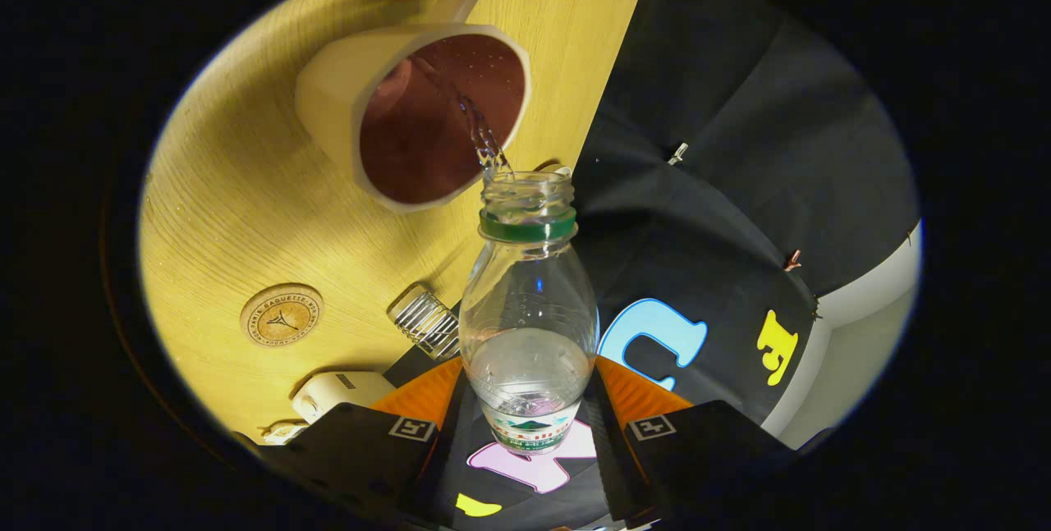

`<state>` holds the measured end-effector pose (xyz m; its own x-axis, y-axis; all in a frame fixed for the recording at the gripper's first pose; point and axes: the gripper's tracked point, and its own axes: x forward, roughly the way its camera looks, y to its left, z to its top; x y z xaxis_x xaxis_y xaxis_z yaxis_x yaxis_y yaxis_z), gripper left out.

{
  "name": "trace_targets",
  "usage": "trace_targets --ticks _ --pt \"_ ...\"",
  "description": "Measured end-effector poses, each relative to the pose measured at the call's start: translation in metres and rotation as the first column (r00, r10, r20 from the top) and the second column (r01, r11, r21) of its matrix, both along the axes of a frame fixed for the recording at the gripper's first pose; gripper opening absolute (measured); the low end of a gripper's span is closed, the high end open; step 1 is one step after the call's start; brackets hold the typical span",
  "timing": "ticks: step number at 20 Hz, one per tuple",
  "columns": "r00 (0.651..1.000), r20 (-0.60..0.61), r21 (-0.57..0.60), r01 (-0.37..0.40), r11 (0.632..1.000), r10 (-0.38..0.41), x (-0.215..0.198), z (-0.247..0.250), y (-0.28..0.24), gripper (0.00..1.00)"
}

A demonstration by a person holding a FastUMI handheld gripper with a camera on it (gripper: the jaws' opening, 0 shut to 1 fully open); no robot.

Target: Take the bottle from table, then pour the juice into the cup, finally place the bottle on the coaster

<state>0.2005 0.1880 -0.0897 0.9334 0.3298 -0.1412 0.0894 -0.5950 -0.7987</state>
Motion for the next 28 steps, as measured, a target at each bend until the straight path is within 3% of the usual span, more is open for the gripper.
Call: trace_targets --ticks 10,28 --pt "0.999 0.015 -0.103 -0.037 0.994 0.039 0.003 0.008 0.007 0.70" --pt "1.000 -0.003 -0.153 -0.031 0.988 0.031 -0.002 0.002 0.015 0.70"
